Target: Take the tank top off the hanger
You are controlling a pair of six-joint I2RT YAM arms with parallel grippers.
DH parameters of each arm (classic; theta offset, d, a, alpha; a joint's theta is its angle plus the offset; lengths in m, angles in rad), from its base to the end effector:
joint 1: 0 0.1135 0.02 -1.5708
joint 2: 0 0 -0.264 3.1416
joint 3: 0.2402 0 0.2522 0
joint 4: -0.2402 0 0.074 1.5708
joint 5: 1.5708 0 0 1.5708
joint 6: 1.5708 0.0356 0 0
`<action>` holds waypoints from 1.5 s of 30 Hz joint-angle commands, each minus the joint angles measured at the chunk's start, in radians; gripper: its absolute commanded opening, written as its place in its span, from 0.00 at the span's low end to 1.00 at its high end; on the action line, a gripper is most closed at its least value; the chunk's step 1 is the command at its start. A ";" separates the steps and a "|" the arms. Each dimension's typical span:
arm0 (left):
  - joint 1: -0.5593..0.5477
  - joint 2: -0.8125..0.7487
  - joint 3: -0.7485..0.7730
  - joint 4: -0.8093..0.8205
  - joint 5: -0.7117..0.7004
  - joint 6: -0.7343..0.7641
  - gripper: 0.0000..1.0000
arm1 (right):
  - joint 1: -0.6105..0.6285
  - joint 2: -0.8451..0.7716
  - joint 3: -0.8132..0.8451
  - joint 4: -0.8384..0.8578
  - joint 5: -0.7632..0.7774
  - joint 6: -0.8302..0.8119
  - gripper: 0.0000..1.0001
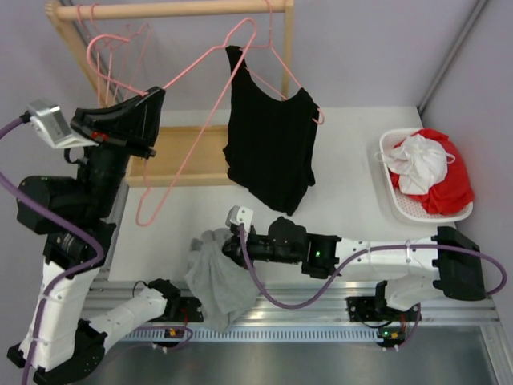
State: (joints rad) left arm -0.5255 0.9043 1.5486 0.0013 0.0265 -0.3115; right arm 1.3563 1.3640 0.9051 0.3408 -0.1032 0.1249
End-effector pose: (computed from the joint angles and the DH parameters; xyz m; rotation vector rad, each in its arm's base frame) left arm 0.0896 -0.0531 0.5820 0.1268 0.9437 -0.7872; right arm 0.0647 0.3141 0.3043 -1.1284 1.4493 1.1698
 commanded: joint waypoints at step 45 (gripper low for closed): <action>-0.002 -0.120 -0.022 -0.185 -0.077 0.075 0.00 | 0.029 0.532 0.305 -0.356 -0.009 0.323 0.99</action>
State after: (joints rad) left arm -0.5255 0.7921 1.5219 -0.2043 -0.0467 -0.2363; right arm 1.3426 1.8713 1.1534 -0.0765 -0.0544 0.4320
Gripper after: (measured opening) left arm 0.045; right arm 0.993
